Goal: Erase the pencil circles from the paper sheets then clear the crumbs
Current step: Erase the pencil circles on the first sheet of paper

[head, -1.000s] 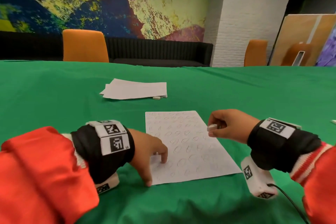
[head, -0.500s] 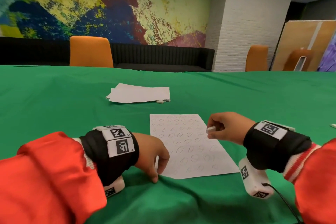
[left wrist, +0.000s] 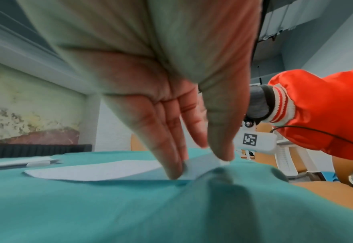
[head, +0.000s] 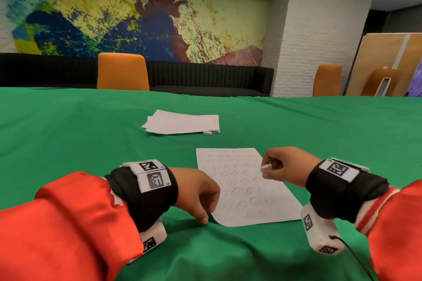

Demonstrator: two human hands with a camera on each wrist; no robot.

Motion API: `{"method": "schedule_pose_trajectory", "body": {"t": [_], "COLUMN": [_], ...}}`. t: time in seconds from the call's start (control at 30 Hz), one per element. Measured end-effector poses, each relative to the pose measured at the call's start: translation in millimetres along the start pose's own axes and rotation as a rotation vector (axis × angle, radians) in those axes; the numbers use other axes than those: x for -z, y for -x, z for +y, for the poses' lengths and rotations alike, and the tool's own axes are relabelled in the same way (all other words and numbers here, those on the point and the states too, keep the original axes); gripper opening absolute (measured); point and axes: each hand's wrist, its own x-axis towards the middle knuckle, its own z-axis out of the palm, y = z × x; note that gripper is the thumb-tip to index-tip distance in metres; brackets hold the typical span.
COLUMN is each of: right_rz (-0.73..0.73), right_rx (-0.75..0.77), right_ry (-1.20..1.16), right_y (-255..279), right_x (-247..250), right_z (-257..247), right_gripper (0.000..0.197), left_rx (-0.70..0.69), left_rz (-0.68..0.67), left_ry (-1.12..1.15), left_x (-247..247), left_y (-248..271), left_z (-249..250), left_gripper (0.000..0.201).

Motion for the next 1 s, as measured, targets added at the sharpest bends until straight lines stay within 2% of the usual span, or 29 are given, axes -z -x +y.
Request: {"method": "schedule_pose_trajectory", "body": {"t": [0.1, 0.17, 0.23, 0.33, 0.5, 0.6, 0.67, 0.73, 0.83, 1.0], "right_rz": [0.009, 0.020, 0.036, 0.028, 0.003, -0.015, -0.020, -0.007, 0.009, 0.021], "right_rx": [0.008, 0.014, 0.021, 0.037, 0.126, 0.206, 0.259, 0.308, 0.345, 0.346], "right_ry": [0.002, -0.001, -0.017, -0.038, -0.074, -0.102, -0.144, -0.166, -0.217, -0.396], "right_y": [-0.1, -0.6, -2.5, -11.2, -45.0, -69.1, -84.9, -100.9, -124.7, -160.2], "right_x": [2.4, 4.4, 5.3, 4.5, 2.2, 5.6, 6.7, 6.6, 6.5, 6.2], "right_z": [2.7, 7.1, 11.8, 14.8, 6.1, -9.1, -20.2, -29.4, -37.1, -24.7], "right_gripper": [0.010, 0.014, 0.018, 0.017, 0.015, 0.010, 0.002, 0.006, 0.008, 0.007], "left_rx": [-0.020, -0.005, 0.059, 0.181, 0.304, 0.374, 0.392, 0.356, 0.250, 0.034], "left_rz": [0.123, 0.230, 0.257, 0.206, 0.024, -0.153, -0.193, -0.158, -0.099, -0.127], "left_ry": [-0.079, -0.192, -0.262, -0.317, -0.207, -0.146, -0.103, -0.104, -0.231, -0.393], "left_x": [9.7, 20.8, 30.7, 36.9, 27.0, 31.5, 42.1, 51.1, 56.1, 54.3], "left_y": [6.2, 15.2, 24.7, 35.9, 45.6, 46.2, 38.7, 20.3, -24.5, -104.4], "left_z": [3.2, 2.9, -2.4, -18.1, -45.8, -51.9, -51.8, -49.7, -43.2, -30.0], "left_gripper": [0.027, 0.024, 0.017, 0.013, 0.009, 0.029, 0.039, 0.041, 0.037, 0.042]}}
